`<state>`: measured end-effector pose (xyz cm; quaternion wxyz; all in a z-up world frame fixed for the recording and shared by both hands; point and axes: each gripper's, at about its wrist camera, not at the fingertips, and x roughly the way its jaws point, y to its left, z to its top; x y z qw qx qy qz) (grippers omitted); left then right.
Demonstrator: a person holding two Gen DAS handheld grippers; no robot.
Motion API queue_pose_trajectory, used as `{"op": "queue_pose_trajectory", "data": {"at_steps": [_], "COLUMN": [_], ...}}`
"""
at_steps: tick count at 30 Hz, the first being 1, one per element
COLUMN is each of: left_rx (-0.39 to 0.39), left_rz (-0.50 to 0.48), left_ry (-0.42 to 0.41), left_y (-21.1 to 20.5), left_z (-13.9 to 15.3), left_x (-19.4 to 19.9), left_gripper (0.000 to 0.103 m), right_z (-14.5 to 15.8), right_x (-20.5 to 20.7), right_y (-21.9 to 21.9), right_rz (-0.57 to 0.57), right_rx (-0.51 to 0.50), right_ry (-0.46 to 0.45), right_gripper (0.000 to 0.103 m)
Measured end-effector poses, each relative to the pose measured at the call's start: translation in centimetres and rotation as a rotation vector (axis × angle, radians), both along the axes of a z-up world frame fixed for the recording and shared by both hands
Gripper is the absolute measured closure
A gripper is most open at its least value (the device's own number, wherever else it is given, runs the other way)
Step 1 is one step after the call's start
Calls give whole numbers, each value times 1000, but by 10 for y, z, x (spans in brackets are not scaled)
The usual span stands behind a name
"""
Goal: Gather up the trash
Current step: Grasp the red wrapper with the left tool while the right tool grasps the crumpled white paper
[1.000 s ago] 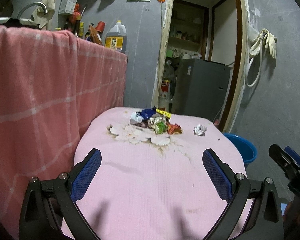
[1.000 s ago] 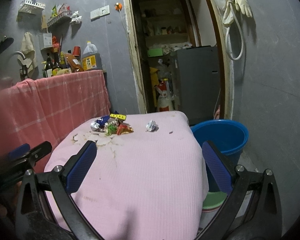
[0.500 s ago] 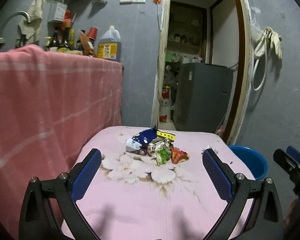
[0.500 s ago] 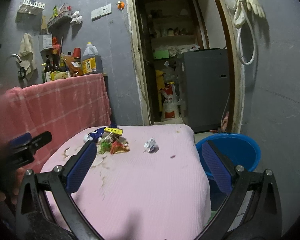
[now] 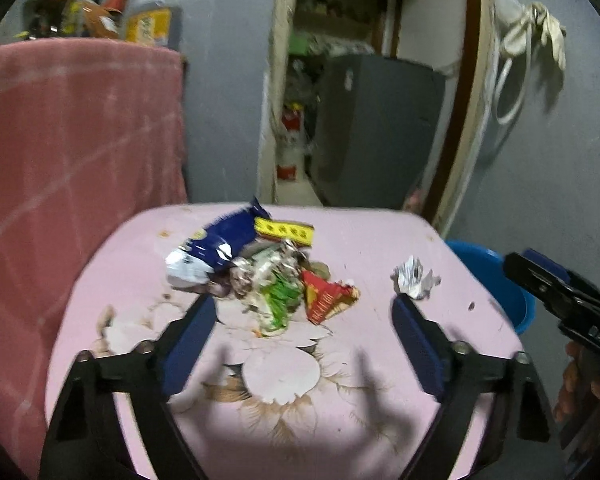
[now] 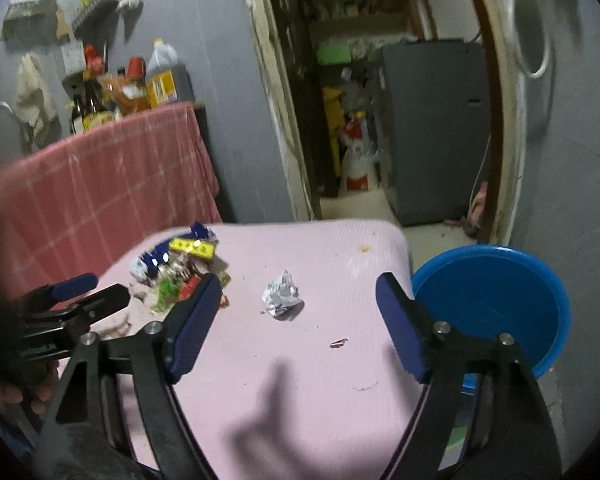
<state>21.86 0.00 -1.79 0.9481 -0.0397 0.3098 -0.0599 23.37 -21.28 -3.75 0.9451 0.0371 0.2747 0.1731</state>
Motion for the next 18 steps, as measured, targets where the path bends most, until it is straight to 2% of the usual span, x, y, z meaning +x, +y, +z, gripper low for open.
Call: {"op": "queue_pose_trajectory", "data": {"at_steps": [2, 4, 10, 14, 18], "left_rx": [-3, -4, -19, -38, -54], "left_rz": [-27, -50, -102, -118, -129], "left_ry": [37, 67, 128, 164, 193], "left_y": [-2, -3, -6, -7, -7], "left_z": [-6, -12, -22, -28, -30], "left_x": [10, 19, 39, 50, 58], "left_gripper": [38, 49, 67, 69, 69], "right_z": [-5, -12, -32, -41, -48], "right_x": [11, 22, 55, 73, 83], "right_y": [5, 7, 14, 19, 25], "right_rz": [23, 44, 86, 114, 144], "right_rx": [-9, -9, 1, -4, -14], "right_ry": [36, 69, 181, 232, 265], "right_gripper": [37, 40, 51, 57, 58]}}
